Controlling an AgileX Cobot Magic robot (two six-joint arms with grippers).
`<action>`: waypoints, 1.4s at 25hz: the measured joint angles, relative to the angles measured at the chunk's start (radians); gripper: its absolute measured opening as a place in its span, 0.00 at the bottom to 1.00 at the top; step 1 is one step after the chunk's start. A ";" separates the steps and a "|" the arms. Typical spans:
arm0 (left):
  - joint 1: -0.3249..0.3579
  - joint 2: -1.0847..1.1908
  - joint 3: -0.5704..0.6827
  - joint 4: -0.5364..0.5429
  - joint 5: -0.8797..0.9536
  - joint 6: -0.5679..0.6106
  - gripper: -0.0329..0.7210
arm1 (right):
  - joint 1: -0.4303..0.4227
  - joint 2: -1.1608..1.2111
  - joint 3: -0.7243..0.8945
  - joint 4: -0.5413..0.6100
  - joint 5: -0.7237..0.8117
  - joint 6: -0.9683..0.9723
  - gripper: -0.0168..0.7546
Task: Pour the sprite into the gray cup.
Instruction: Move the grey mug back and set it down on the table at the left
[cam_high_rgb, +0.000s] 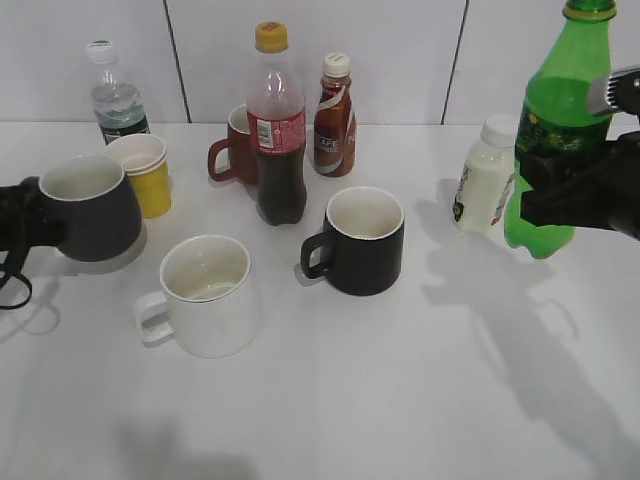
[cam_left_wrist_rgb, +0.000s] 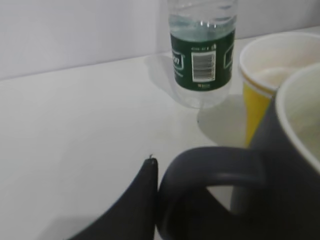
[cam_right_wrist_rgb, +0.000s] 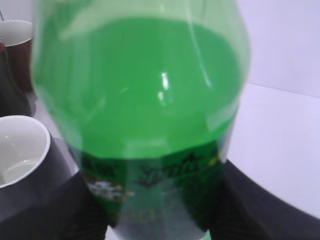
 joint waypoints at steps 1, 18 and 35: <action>0.000 0.019 0.000 -0.001 -0.017 0.000 0.13 | 0.000 0.000 0.000 0.000 0.000 0.000 0.51; 0.000 0.078 0.103 -0.003 -0.101 -0.004 0.16 | 0.000 0.000 0.000 -0.001 -0.005 0.022 0.51; 0.000 0.073 0.298 0.016 -0.254 -0.007 0.41 | 0.000 0.026 0.012 -0.001 -0.073 0.055 0.51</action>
